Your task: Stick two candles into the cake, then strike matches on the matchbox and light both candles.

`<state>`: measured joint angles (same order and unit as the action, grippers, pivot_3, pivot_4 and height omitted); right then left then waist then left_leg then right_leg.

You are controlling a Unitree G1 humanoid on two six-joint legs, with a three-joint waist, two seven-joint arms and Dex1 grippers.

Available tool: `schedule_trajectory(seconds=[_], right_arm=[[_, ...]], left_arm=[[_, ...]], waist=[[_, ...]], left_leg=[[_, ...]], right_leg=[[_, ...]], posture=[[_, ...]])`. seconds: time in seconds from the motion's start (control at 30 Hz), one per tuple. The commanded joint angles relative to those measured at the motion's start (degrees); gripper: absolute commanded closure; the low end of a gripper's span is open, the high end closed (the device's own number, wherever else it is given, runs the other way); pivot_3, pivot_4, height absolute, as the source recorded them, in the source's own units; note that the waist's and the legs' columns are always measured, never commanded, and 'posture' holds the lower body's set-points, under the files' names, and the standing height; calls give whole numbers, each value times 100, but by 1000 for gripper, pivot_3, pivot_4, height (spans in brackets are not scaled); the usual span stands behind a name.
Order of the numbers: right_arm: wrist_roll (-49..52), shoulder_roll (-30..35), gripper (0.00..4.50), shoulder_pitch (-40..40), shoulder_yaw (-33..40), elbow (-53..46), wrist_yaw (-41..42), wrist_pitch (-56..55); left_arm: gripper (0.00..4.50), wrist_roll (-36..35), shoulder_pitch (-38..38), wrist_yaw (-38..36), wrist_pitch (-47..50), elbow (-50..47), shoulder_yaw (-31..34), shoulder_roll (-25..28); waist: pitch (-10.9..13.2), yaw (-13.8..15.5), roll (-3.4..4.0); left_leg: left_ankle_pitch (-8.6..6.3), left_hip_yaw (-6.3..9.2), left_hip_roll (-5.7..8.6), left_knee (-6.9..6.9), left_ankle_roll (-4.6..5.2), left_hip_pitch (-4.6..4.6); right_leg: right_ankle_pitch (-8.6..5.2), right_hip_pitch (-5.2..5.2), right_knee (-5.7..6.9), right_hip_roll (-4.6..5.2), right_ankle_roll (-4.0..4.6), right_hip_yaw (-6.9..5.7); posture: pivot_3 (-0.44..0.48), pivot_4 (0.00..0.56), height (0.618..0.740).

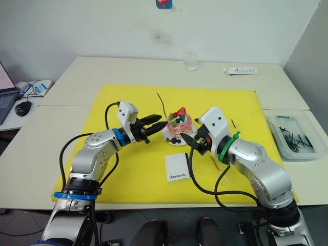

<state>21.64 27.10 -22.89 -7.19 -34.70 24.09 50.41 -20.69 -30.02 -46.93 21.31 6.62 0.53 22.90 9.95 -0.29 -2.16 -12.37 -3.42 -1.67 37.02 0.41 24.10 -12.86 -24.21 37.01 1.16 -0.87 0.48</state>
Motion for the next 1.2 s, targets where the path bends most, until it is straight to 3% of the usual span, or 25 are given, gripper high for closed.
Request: schedule_trajectory(seconds=[0.03,0.27,0.37,0.47,0.87,1.07,1.2], right_arm=[[171,250,1018,251,485,-217,255,-155],[312,737,1018,1662,1248,-378,782,-815],[148,883,1018,2447,1426,-332,1057,-1403],[5,968,1018,3050,1508,-213,1260,-1953],[-507,696,1018,4293,1457,518,1421,-3475],[-572,691,1018,4245,1381,507,1405,-3554],[-429,823,1018,4025,1315,131,1347,-2971]], left_arm=[[2420,-241,185,-103,271,-731,115,234],[2420,-565,966,-209,810,-1925,207,771],[1828,-835,1437,-497,1001,-2810,31,1059],[907,-908,1608,-714,920,-3399,-181,1230],[907,-813,1267,-1209,445,-3518,-823,1240],[907,-742,1333,-1300,261,-3428,-954,1252],[907,-755,1294,-1363,221,-3349,-952,1265]], waist=[[0,1,0],[0,3,0],[0,4,0],[0,15,0],[-1,12,2],[-2,14,3],[-2,15,3]], left_leg=[[0,0,0,0,0,1],[0,5,-4,-2,0,-4],[0,2,-4,-2,0,-10],[-1,3,-4,-3,-1,-14],[-1,-1,-1,2,-1,-27],[-1,-1,-3,-2,-1,-26],[-1,0,-3,0,-1,-27]], right_leg=[[0,0,0,0,0,-2],[-1,4,-2,8,1,-2],[-2,5,2,8,1,1],[-7,11,-1,10,9,-1],[-20,15,2,8,41,8],[-23,14,1,3,45,7],[-23,14,3,3,45,7]], posture=[[0,150,740],[0,150,740],[0,150,740],[0,150,740],[0,150,740],[0,150,740],[0,150,740]])
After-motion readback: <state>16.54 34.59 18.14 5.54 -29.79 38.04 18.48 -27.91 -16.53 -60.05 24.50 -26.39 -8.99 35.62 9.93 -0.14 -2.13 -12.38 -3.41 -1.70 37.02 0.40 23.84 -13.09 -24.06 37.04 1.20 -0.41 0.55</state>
